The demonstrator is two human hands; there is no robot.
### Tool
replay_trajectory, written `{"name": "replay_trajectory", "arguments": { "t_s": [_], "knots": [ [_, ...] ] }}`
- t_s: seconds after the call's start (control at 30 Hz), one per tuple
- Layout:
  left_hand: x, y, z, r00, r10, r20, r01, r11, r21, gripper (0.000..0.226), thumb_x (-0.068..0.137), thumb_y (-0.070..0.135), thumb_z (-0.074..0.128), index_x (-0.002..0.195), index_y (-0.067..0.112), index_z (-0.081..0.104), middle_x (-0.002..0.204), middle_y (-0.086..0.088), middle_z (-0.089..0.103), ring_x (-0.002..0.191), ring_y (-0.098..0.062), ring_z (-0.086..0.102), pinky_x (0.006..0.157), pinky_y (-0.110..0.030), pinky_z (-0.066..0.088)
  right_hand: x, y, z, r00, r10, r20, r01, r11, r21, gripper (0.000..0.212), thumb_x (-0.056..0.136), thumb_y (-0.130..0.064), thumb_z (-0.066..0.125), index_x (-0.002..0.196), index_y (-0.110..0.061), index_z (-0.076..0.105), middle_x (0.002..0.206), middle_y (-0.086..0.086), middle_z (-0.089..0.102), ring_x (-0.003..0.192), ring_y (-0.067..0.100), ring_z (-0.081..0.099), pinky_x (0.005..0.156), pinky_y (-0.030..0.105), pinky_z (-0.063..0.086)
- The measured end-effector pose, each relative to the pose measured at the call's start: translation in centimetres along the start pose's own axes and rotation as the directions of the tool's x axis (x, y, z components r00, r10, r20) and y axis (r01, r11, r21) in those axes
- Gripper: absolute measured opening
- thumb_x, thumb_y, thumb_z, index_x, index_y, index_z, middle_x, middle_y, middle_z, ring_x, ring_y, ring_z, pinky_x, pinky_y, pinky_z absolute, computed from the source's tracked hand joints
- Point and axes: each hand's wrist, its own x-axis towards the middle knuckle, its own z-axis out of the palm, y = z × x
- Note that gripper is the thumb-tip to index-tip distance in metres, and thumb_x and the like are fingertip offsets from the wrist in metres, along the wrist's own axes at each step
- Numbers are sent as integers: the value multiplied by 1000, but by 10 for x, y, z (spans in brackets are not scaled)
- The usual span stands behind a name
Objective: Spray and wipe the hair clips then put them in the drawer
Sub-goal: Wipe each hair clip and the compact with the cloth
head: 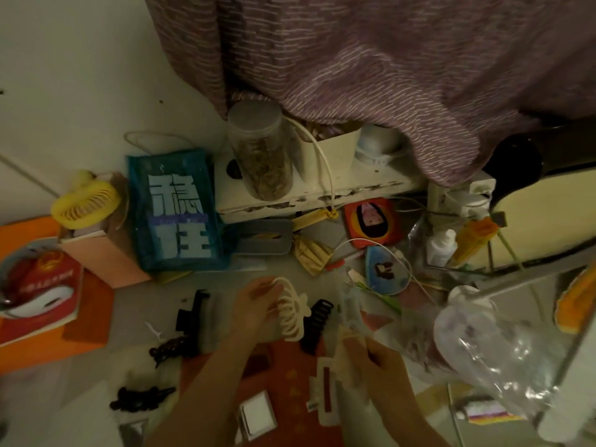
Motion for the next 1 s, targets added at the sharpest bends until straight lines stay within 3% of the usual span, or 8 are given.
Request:
{"name": "replay_trajectory", "arguments": {
  "t_s": [0.13, 0.3, 0.4, 0.5, 0.6, 0.7, 0.8, 1.0],
  "knots": [
    [35, 1, 4, 999, 24, 42, -27, 997, 77, 21, 86, 10, 68, 107, 6, 66, 98, -7, 67, 97, -26, 63, 92, -41, 52, 19, 11, 3, 997, 71, -2, -71, 997, -32, 33, 84, -32, 68, 82, 1, 67, 75, 18, 68, 74, 23, 66, 79, 41, 53],
    [67, -5, 17, 994, 9, 112, -22, 993, 120, 33, 87, 4, 65, 119, 2, 61, 119, -22, 62, 111, -37, 59, 96, -46, 49, 33, 24, 6, 990, 137, -24, -136, 990, 37, 15, 83, -23, 70, 90, -9, 70, 91, 21, 66, 97, 29, 64, 85, 38, 52],
    [80, -11, 24, 989, 6, 149, -27, 990, 140, 35, 87, 0, 63, 122, -1, 58, 122, -23, 60, 110, -36, 59, 91, -42, 51, 39, 28, 6, 991, 137, 7, -137, 989, 60, 17, 84, -23, 69, 82, -7, 70, 79, 5, 72, 86, 25, 68, 85, 37, 52],
    [87, -16, 27, 986, -26, 166, 5, 992, 122, 38, 88, -3, 61, 125, -2, 56, 121, -22, 60, 98, -27, 60, 70, -23, 53, 44, 29, 7, 989, 148, 17, -149, 986, 73, 20, 85, -17, 68, 79, 1, 66, 81, 12, 71, 83, 24, 66, 90, 44, 50],
    [92, -21, 26, 981, -18, 193, -2, 995, 105, 35, 87, -3, 63, 121, 2, 60, 113, -17, 63, 84, -15, 62, 61, -14, 54, 49, 30, 11, 993, 115, -34, -112, 991, 72, 23, 84, -13, 69, 66, 2, 67, 78, 15, 69, 78, 21, 66, 75, 24, 52],
    [96, -28, 25, 979, 48, 198, -82, 983, 165, 36, 84, -1, 66, 119, 6, 61, 106, -9, 65, 85, -11, 62, 65, -10, 52, 50, 27, 14, 997, 53, -50, -52, 999, 12, 31, 86, -11, 68, 70, 15, 61, 75, 29, 62, 62, 20, 60, 59, 11, 44],
    [97, -38, 25, 973, 109, 201, -155, 961, 228, 36, 83, 0, 69, 118, 8, 63, 102, -5, 67, 89, -12, 62, 71, -8, 49, 50, 25, 16, 999, 35, -22, -35, 999, 21, 30, 87, -14, 66, 71, 11, 61, 67, 28, 59, 52, 10, 54, 55, 18, 44],
    [96, -49, 27, 963, 198, 184, -250, 913, 324, 31, 85, 3, 67, 116, 7, 65, 102, 0, 65, 86, -6, 60, 72, -1, 44, 47, 23, 17, 998, 48, 26, -50, 997, 58, 42, 89, -24, 62, 78, 15, 56, 60, 16, 49, 55, 18, 51, 59, 28, 41]
  ]
}}
